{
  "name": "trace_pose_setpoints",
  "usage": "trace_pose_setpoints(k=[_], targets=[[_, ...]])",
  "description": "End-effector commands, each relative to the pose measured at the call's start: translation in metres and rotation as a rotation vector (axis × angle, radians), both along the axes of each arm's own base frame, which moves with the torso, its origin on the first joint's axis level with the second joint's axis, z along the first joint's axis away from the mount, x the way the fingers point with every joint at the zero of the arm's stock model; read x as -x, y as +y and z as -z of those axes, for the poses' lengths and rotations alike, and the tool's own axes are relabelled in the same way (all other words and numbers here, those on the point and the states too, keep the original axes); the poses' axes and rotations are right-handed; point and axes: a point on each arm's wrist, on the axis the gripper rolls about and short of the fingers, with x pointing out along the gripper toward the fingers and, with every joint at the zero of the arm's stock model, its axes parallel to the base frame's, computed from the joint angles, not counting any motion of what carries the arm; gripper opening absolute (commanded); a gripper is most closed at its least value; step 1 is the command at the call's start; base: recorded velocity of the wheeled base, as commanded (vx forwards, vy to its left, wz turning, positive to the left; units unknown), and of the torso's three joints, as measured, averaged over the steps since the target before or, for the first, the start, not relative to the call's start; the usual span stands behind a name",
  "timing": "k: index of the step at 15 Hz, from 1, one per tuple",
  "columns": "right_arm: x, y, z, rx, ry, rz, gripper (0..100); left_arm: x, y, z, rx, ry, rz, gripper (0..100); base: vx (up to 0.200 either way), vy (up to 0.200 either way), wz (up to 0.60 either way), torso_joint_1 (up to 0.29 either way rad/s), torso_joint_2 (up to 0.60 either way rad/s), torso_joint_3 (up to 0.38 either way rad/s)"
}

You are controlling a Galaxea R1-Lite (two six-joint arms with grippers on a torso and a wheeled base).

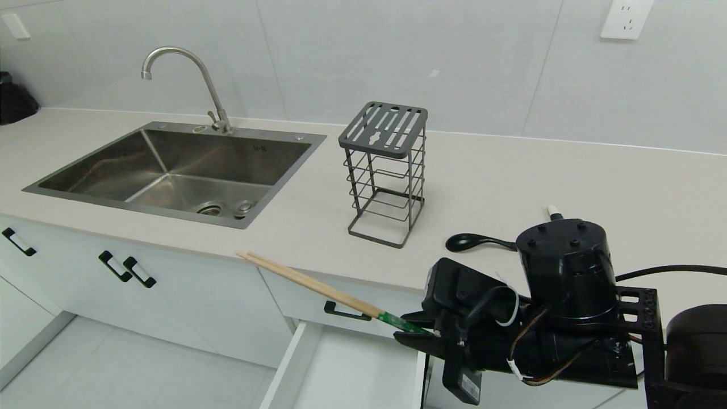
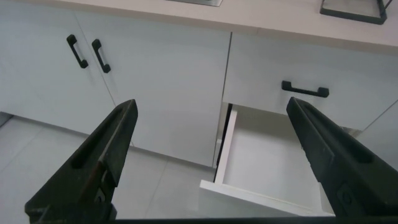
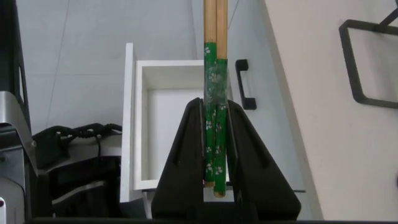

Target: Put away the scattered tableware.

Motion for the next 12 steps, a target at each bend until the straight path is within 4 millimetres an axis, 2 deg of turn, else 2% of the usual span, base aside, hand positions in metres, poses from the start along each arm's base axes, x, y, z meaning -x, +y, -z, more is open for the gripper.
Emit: trace_pose_setpoints(k=[1,4,8,12], targets=[[0.000,0.002,-0.001,-0.003,-0.001,-0.002,0,0.000,0.000,0.000,0.001,0.001,-0.001,100,0.000,0.000,0.00,-0.154,0.30,0.154],[0.007,0.008,-0.002,-0.013,0.008,-0.029,0,0.000,0.000,0.000,0.001,0.001,-0.001,100,0.000,0.000,0.00,-0.191,0.38,0.183],[0.013,0.015,-0.007,-0.029,-0.003,-0.060,0,0.000,0.000,0.000,0.001,0.001,-0.001,100,0.000,0.000,0.00,-0.111,0.23,0.111],[0.016,0.016,-0.009,-0.036,-0.002,-0.065,0,0.000,0.000,0.000,0.001,0.001,-0.001,100,0.000,0.000,0.00,-0.237,0.47,0.224]])
